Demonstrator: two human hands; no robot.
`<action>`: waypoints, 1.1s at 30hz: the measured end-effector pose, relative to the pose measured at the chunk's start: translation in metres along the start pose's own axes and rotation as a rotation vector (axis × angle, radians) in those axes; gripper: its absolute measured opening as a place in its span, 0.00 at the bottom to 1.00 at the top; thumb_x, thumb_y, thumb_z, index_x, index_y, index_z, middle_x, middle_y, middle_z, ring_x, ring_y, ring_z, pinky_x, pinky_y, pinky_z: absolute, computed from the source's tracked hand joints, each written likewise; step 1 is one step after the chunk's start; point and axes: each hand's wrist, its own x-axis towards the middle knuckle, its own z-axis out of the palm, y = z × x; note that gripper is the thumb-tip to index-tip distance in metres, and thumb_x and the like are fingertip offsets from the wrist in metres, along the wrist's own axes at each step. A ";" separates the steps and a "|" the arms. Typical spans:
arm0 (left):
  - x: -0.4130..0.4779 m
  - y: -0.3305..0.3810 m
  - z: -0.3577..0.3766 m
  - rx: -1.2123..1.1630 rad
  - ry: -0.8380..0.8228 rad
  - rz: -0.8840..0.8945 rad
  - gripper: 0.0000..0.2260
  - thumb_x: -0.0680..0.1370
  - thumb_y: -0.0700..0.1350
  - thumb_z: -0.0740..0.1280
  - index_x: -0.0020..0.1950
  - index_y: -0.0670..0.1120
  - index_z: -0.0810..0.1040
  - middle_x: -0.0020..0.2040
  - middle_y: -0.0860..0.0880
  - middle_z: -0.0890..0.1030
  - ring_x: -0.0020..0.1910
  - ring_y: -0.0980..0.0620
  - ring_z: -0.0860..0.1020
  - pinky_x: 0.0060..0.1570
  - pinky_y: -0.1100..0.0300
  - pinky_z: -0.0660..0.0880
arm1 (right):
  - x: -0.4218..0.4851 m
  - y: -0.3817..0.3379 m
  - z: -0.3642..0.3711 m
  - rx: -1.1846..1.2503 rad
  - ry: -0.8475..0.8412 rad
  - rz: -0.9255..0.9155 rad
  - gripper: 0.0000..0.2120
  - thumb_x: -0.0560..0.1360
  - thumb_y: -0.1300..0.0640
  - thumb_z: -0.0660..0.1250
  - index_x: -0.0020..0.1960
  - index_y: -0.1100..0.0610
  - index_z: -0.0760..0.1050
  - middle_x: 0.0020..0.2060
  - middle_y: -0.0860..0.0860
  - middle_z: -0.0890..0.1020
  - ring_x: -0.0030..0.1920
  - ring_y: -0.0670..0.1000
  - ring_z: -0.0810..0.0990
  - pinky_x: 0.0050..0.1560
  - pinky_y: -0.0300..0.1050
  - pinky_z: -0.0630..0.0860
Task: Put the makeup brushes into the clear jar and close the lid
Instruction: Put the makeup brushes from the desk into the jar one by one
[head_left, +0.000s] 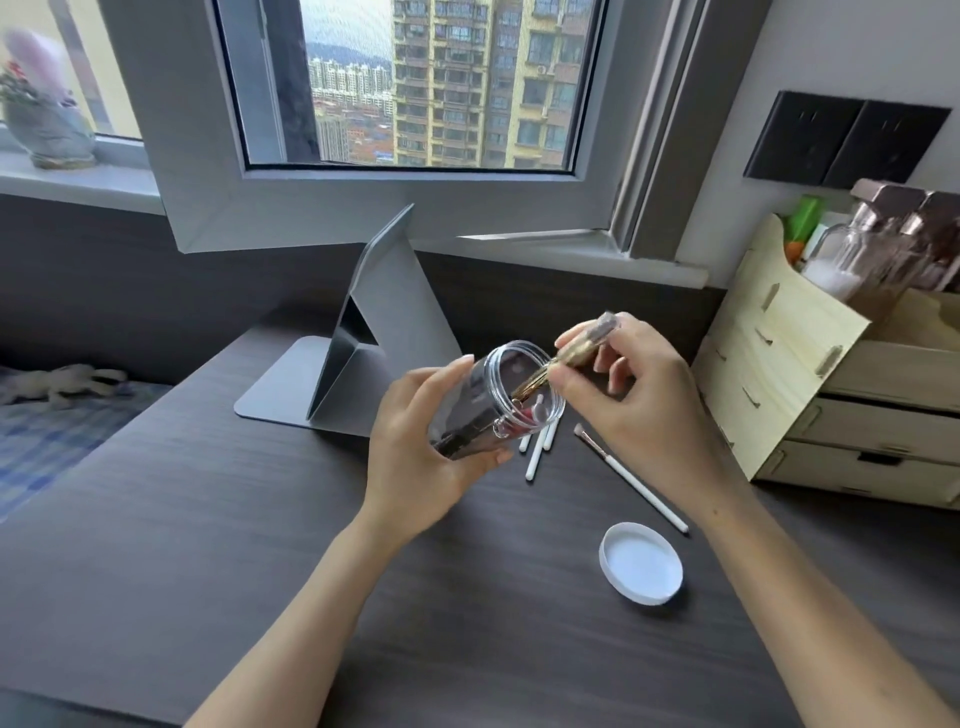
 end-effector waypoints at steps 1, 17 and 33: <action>0.000 0.001 0.000 0.014 -0.003 0.010 0.35 0.61 0.53 0.78 0.66 0.48 0.73 0.55 0.57 0.74 0.55 0.53 0.73 0.56 0.60 0.70 | 0.000 0.003 0.000 -0.013 -0.019 0.012 0.04 0.70 0.58 0.71 0.45 0.54 0.79 0.40 0.48 0.80 0.36 0.44 0.72 0.38 0.37 0.70; 0.004 -0.001 -0.006 -0.170 0.112 -0.174 0.32 0.59 0.50 0.79 0.61 0.57 0.73 0.54 0.58 0.77 0.56 0.56 0.75 0.53 0.65 0.72 | 0.033 0.057 0.016 0.563 0.002 0.308 0.07 0.73 0.56 0.68 0.38 0.53 0.81 0.28 0.47 0.80 0.26 0.44 0.74 0.25 0.36 0.71; 0.011 -0.004 -0.014 -0.297 0.159 -0.317 0.31 0.62 0.41 0.80 0.63 0.45 0.73 0.57 0.48 0.78 0.58 0.54 0.77 0.59 0.62 0.72 | 0.095 0.136 0.154 -1.056 -0.573 -0.284 0.14 0.78 0.63 0.53 0.58 0.60 0.75 0.57 0.56 0.78 0.60 0.58 0.71 0.55 0.50 0.67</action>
